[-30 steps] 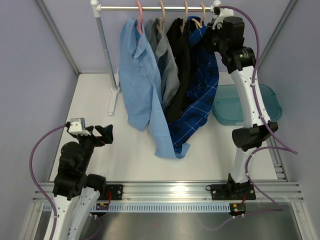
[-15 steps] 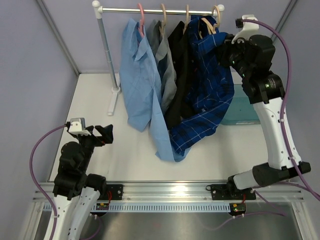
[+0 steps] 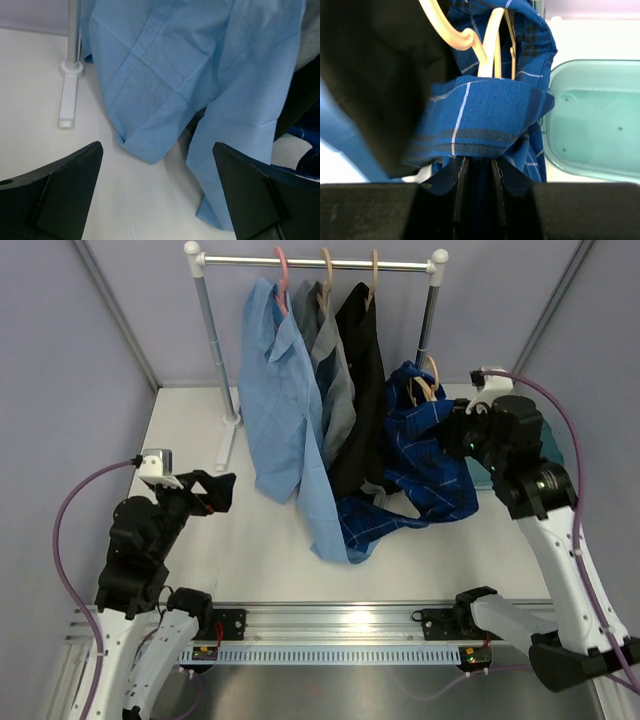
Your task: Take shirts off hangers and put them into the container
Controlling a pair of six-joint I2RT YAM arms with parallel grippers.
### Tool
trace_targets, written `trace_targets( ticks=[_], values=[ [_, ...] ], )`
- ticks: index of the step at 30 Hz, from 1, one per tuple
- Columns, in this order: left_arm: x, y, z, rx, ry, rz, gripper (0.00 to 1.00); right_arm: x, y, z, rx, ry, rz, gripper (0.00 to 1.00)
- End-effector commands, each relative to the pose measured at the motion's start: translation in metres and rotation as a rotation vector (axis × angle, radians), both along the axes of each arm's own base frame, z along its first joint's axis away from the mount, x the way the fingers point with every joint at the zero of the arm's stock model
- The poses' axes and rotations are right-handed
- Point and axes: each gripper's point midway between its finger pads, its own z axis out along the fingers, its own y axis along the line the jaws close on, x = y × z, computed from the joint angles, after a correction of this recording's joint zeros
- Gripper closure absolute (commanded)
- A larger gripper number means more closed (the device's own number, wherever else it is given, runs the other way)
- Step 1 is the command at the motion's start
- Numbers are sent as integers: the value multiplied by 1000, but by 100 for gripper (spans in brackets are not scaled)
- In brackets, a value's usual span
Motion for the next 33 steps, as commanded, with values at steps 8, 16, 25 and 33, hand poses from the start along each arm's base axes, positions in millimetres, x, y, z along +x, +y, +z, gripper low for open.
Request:
trace_targets(
  ticks=[8, 16, 25, 33],
  values=[
    [17, -36, 71, -83, -46, -163, 1, -135, -30, 216, 148, -567, 54, 100],
    [25, -39, 109, -74, -98, -172, 1, -209, 2, 285, 205, -860, 367, 100],
    [24, -25, 110, -61, -119, -98, 1, -274, 30, 304, 269, -1056, 670, 100],
    [27, -17, 94, -42, -85, -54, 1, -316, 28, 348, 303, -1237, 764, 100]
  ],
)
